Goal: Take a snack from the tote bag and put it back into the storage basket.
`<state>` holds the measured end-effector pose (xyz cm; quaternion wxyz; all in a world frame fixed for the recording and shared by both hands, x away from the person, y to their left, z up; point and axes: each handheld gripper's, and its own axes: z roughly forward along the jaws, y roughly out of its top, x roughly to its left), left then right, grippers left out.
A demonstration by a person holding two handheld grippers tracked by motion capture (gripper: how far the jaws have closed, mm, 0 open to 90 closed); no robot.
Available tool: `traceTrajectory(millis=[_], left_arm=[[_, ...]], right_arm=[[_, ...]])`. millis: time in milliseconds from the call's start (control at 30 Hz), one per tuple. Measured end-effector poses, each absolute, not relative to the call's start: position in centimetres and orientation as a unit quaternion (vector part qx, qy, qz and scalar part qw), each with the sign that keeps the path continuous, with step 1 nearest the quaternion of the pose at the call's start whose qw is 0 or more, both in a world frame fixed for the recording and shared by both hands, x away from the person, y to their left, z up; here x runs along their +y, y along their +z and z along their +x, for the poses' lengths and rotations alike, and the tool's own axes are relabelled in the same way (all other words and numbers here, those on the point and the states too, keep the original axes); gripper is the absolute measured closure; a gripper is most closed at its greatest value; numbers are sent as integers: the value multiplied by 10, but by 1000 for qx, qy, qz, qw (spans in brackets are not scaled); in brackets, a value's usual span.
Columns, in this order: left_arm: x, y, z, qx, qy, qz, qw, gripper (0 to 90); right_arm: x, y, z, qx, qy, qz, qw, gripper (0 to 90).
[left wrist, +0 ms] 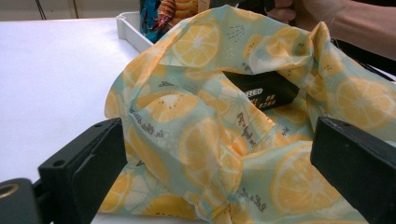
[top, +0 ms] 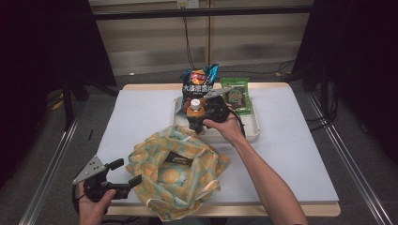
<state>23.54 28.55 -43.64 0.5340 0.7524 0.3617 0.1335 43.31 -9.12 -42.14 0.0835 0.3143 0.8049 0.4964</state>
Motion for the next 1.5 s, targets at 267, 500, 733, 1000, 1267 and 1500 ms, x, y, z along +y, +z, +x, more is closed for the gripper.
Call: traceTrajectory(millis=[267, 500, 733, 1000, 1267, 1500], left_arm=[[284, -436, 235, 367, 147, 751, 529, 52], [282, -432, 232, 361, 158, 752, 528, 147], [278, -426, 231, 360, 143, 739, 551, 322], [258, -419, 233, 318, 138, 771, 533, 433], [225, -416, 255, 273, 110, 805, 515, 614], [192, -421, 295, 253, 84, 828, 493, 720]], right_arm=[[-98, -413, 425, 795, 507, 320, 96, 156], [-120, -398, 399, 777, 530, 320, 116, 159], [-131, -385, 358, 777, 534, 315, 109, 221], [-116, -391, 317, 800, 518, 292, 76, 232], [-95, -397, 302, 823, 498, 268, 62, 248], [-94, -424, 311, 825, 485, 286, 47, 256]])
